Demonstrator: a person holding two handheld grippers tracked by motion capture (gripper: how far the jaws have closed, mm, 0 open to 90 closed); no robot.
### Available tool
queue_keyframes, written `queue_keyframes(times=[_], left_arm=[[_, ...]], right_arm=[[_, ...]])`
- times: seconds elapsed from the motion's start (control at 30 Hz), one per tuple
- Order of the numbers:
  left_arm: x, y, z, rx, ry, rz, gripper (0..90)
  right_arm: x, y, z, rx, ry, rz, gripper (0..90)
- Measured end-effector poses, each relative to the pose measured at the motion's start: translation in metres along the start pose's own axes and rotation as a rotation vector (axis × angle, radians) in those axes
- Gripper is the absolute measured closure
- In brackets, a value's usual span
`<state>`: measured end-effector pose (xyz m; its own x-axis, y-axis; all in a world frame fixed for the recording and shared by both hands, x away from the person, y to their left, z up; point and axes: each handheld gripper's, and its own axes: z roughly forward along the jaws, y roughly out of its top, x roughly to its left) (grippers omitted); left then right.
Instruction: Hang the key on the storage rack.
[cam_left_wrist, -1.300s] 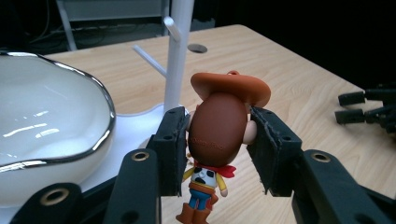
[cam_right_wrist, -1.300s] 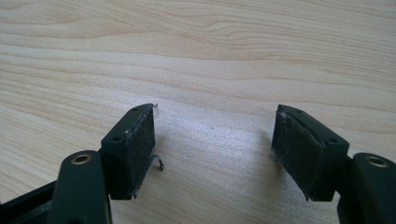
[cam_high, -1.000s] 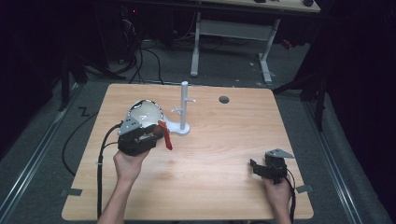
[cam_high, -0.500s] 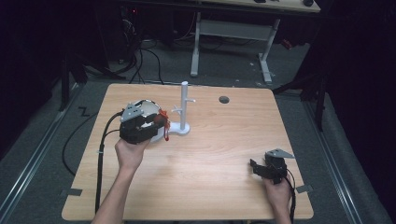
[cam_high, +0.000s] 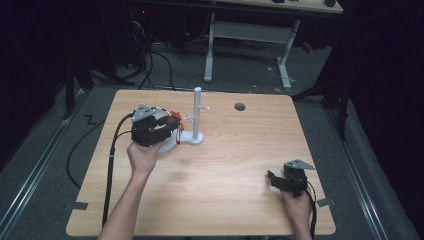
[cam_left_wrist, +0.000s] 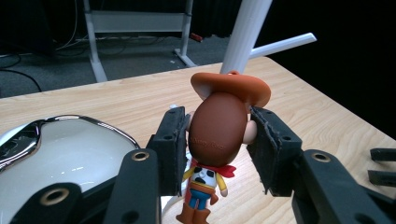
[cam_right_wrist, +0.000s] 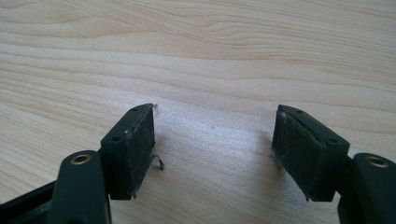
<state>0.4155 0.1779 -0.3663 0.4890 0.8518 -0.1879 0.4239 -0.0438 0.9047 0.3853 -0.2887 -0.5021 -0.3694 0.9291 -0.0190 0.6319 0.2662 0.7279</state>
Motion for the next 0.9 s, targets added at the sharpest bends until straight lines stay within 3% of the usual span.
queue_keyframes(times=[0.27,0.47,0.9], left_arm=[[0.0,0.004,0.004,-0.006,-0.005,-0.003,57.7],[-0.009,0.009,0.009,-0.009,-0.012,0.017,57.7],[-0.007,0.013,0.015,-0.004,0.002,0.015,57.7]], right_arm=[[0.0,0.0,0.0,0.0,0.0,0.0,30.4],[0.0,0.0,0.0,0.0,-0.001,-0.001,30.3],[0.0,0.0,0.0,0.0,0.0,-0.002,30.3]])
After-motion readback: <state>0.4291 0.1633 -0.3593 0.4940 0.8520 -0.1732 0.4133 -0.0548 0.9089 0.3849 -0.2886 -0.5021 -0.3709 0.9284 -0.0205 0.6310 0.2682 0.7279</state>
